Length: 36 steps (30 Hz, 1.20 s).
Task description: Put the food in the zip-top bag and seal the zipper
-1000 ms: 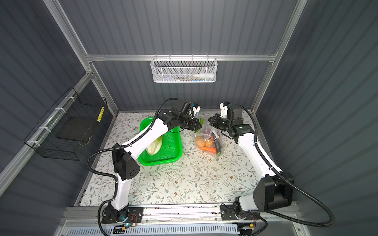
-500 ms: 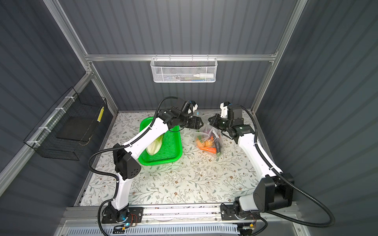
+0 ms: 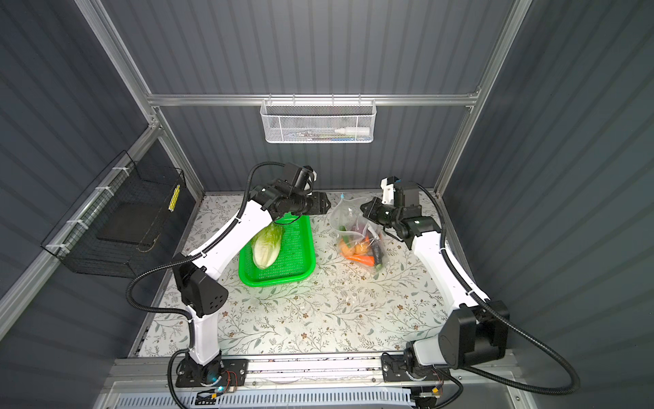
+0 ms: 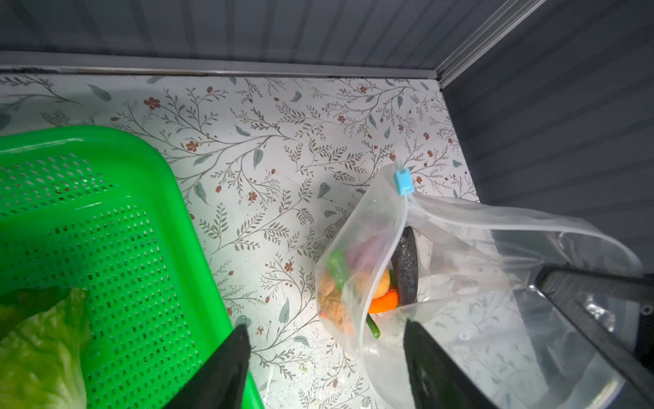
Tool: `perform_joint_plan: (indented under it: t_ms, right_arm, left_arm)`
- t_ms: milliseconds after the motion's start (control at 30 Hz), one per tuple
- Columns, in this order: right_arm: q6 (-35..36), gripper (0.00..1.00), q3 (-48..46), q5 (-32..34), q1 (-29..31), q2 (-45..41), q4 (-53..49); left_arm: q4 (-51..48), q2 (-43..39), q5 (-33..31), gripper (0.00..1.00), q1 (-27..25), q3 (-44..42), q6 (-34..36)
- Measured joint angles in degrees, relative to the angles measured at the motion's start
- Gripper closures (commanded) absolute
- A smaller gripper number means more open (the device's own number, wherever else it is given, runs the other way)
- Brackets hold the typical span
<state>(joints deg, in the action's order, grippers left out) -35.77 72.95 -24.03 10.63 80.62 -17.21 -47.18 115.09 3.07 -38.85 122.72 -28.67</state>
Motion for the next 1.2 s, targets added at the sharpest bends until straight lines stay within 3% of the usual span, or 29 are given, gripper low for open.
perform_joint_plan:
  t_ms: [167,233,367,500,533,867,1200]
  right_arm:
    - [0.02,1.0,0.0,0.0,0.0,0.0,-0.02]
    - [0.04,1.0,0.02,0.0,0.0,0.0,-0.04]
    - [0.22,1.0,0.0,0.0,0.0,0.0,-0.15]
    - [0.5,1.0,0.0,0.0,0.0,0.0,-0.31]
    - [0.85,1.0,0.0,0.0,0.0,0.0,-0.44]
    - [9.6,1.0,4.63,3.02,-0.92,-1.05,-8.76]
    - [10.21,1.0,0.57,2.38,-3.43,-6.05,-11.5]
  left_arm:
    - [0.04,2.89,5.86,0.39,-0.22,-0.74,-1.57]
    - [0.22,3.37,8.04,0.45,-0.22,-1.36,-2.27]
    - [0.55,3.67,11.04,0.63,-0.39,-1.49,-3.39]
    - [0.7,3.67,12.07,0.97,-0.44,-1.36,-3.89]
    - [0.55,3.78,11.96,1.0,-0.44,-0.92,-3.85]
    - [-0.63,7.17,11.13,1.0,0.37,15.08,-2.91]
    - [3.04,5.35,11.08,1.0,0.72,7.54,-3.08]
